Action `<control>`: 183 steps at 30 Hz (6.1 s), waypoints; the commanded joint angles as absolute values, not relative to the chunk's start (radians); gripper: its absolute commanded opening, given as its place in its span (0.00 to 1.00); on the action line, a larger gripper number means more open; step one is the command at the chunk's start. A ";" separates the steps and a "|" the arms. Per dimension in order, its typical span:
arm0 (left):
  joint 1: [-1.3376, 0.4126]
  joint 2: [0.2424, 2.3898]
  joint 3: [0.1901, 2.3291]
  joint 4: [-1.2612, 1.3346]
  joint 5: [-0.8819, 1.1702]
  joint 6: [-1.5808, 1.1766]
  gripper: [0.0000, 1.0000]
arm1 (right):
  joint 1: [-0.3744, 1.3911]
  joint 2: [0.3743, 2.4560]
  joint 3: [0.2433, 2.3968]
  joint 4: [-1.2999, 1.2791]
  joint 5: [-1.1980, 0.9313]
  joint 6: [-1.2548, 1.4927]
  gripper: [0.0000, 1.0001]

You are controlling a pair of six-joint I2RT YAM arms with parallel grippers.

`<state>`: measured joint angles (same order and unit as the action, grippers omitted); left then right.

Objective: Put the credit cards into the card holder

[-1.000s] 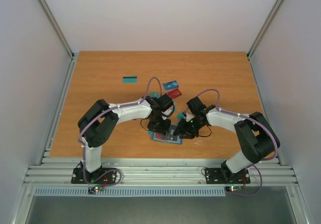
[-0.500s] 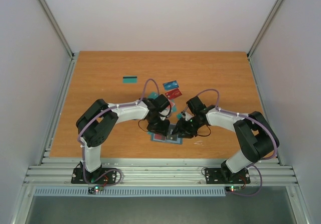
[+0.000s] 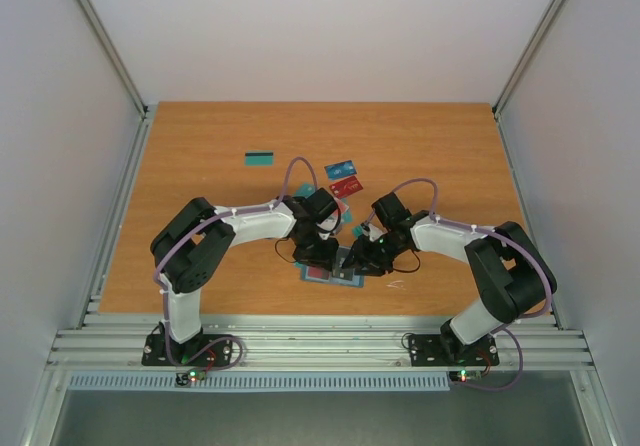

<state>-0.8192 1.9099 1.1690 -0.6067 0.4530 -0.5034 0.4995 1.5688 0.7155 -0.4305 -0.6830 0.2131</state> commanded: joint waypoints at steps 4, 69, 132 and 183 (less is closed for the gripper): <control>-0.823 1.956 1.124 -0.615 0.396 -0.483 0.00 | 0.506 1.558 0.703 -0.384 -0.711 0.224 0.42; -0.823 1.844 1.201 -0.702 0.367 -0.545 0.00 | 0.506 1.536 0.851 -0.589 -0.746 0.146 0.42; -0.833 2.024 1.286 -0.670 0.453 -0.542 0.00 | 0.506 1.610 0.897 -0.684 -0.646 0.079 0.45; -0.643 1.112 1.013 -0.960 0.228 -0.574 0.01 | 0.662 1.843 1.583 -0.926 -0.587 0.048 0.46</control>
